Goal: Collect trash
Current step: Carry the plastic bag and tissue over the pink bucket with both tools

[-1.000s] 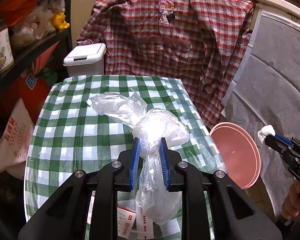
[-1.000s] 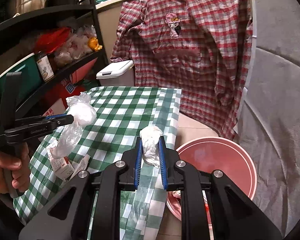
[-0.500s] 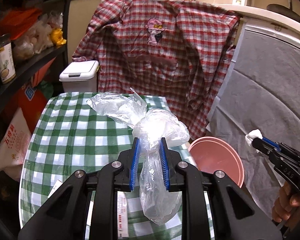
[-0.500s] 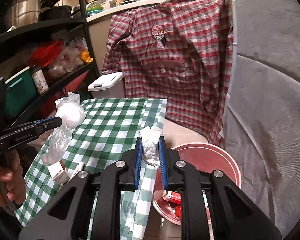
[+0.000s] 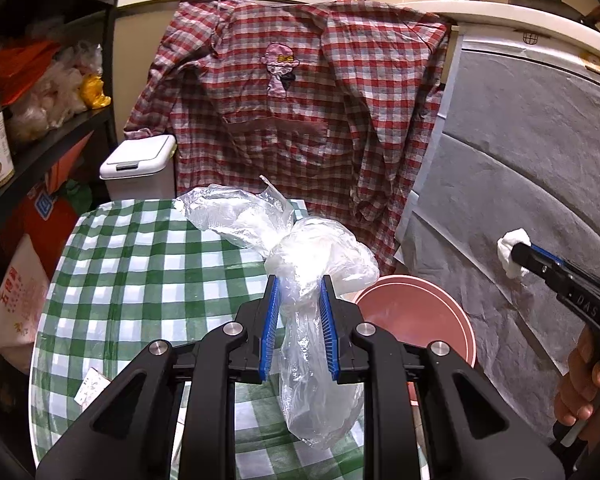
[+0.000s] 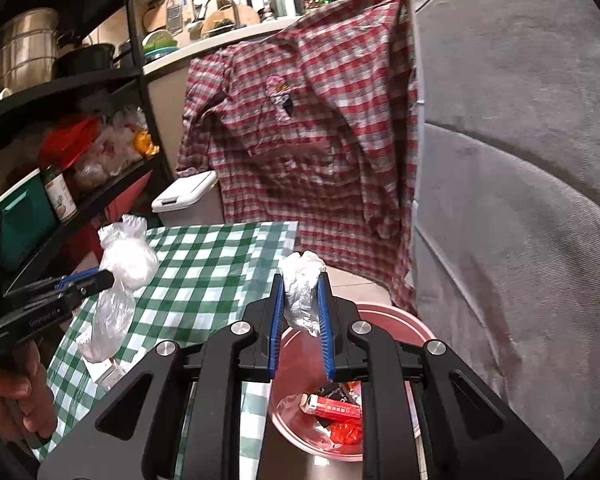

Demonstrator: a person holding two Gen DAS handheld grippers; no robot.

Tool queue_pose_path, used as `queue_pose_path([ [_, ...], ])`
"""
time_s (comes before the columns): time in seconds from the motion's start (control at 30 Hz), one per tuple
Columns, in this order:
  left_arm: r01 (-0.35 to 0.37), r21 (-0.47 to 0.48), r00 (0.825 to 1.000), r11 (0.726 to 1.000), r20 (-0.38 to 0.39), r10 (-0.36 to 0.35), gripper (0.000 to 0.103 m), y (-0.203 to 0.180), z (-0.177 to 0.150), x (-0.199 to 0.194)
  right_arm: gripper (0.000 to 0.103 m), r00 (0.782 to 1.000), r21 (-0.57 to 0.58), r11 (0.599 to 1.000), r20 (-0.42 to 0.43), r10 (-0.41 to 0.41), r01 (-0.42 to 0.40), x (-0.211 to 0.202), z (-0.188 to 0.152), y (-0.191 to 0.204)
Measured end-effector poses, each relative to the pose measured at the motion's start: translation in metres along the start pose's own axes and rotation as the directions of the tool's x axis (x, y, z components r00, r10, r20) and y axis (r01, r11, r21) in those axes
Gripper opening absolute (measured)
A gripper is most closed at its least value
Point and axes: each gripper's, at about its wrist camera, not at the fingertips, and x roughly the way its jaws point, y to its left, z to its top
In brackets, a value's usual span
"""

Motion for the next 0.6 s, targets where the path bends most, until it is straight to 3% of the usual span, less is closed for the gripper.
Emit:
queue_pose_path([
  [0.6, 0.060, 0.027, 0.998, 0.998, -0.023, -0.060, 0.020, -0.045, 0.001, 0.024, 0.017, 0.997, 0.049, 0.996, 0.022, -0.076, 0.074, -0.006, 0.008, -0.036],
])
